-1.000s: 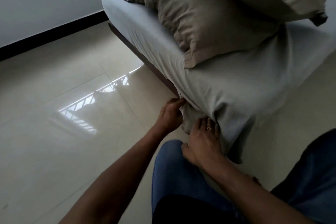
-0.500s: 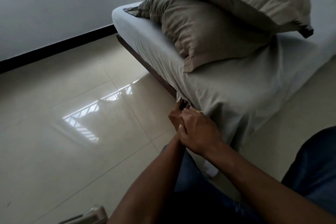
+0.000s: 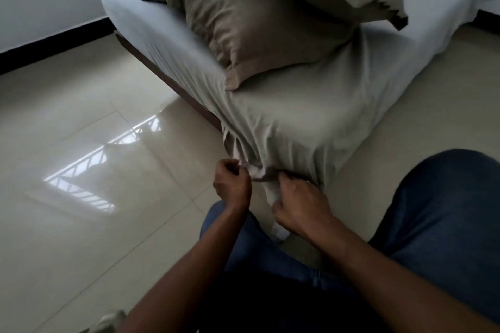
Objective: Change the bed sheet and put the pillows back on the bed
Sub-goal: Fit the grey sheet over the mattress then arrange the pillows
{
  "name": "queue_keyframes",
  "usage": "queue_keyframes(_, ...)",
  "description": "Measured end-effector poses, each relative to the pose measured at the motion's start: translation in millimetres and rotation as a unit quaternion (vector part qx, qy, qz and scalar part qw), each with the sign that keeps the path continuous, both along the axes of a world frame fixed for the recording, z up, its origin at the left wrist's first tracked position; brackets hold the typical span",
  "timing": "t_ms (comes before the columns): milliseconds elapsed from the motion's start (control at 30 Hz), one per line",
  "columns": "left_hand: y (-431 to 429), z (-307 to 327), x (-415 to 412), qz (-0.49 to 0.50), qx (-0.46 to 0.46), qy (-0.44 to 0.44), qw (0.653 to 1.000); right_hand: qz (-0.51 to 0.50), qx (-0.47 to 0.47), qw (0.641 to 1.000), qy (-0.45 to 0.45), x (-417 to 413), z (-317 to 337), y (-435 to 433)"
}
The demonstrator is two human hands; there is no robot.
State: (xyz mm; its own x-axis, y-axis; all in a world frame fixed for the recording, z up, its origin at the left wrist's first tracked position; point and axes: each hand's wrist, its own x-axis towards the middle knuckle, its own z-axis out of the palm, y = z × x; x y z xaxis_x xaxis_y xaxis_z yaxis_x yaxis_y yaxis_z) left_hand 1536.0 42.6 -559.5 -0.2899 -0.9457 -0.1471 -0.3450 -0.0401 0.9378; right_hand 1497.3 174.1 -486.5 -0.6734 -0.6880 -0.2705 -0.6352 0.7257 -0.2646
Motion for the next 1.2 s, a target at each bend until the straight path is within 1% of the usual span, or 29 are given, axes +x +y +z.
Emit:
queue_keyframes(33,0,-2,1,0.012,-0.029,0.016,0.999,-0.021,0.007,1.0,-0.003,-3,3,8)
queue_keyframes(67,4,-4,1,-0.006,-0.077,0.02,0.997,-0.046,-0.003,0.999,-0.009,-8,6,16)
queue_keyframes(133,20,7,1,-0.081,-0.146,0.043,0.985,-0.103,-0.033,0.994,0.006,-20,13,27)
queue_keyframes(200,32,11,0,-0.132,-0.163,0.054,0.976,-0.169,-0.067,0.983,0.027,-34,15,37)
queue_keyframes(300,42,9,-2,-0.147,-0.135,0.022,0.98,-0.227,-0.098,0.969,0.014,-42,11,47)
queue_keyframes(367,43,9,0,-0.136,-0.112,-0.007,0.984,-0.221,-0.077,0.972,-0.024,-35,3,40)
queue_keyframes(433,44,11,7,-0.131,-0.096,-0.018,0.987,-0.213,-0.058,0.975,-0.03,-22,-7,29)
queue_keyframes(467,46,10,10,-0.136,-0.092,-0.023,0.986,-0.212,-0.057,0.976,-0.011,-19,-12,28)
queue_keyframes(567,52,11,19,-0.157,-0.101,-0.02,0.982,-0.204,-0.026,0.975,0.087,-19,-13,43)
queue_keyframes(667,60,12,25,-0.165,-0.121,-0.006,0.979,-0.206,0.004,0.972,0.11,-19,-3,72)
queue_keyframes(767,72,9,25,-0.182,-0.115,0.039,0.976,-0.172,-0.009,0.976,0.133,-11,11,86)
queue_keyframes(800,77,9,22,-0.191,-0.101,0.064,0.974,-0.163,-0.012,0.976,0.142,-9,15,88)
queue_keyframes(833,82,9,18,-0.198,-0.06,0.1,0.973,-0.155,-0.014,0.977,0.148,-8,17,89)
queue_keyframes(867,85,11,13,-0.201,0.011,0.148,0.968,-0.149,-0.016,0.977,0.153,-7,18,91)
queue_keyframes(933,93,18,4,-0.206,0.175,0.235,0.934,-0.144,-0.021,0.978,0.152,-6,18,92)
queue_keyframes(967,95,19,0,-0.209,0.22,0.248,0.92,-0.138,-0.022,0.979,0.147,-6,16,91)
queue_keyframes(1000,96,19,-1,-0.218,0.224,0.237,0.92,-0.132,-0.023,0.981,0.139,-5,13,89)
queue_keyframes(1067,96,18,-4,-0.245,0.168,0.197,0.934,-0.126,-0.032,0.986,0.102,-6,7,84)
queue_keyframes(1200,90,15,-13,-0.266,0.032,0.09,0.959,-0.145,-0.041,0.988,-0.02,-14,7,86)
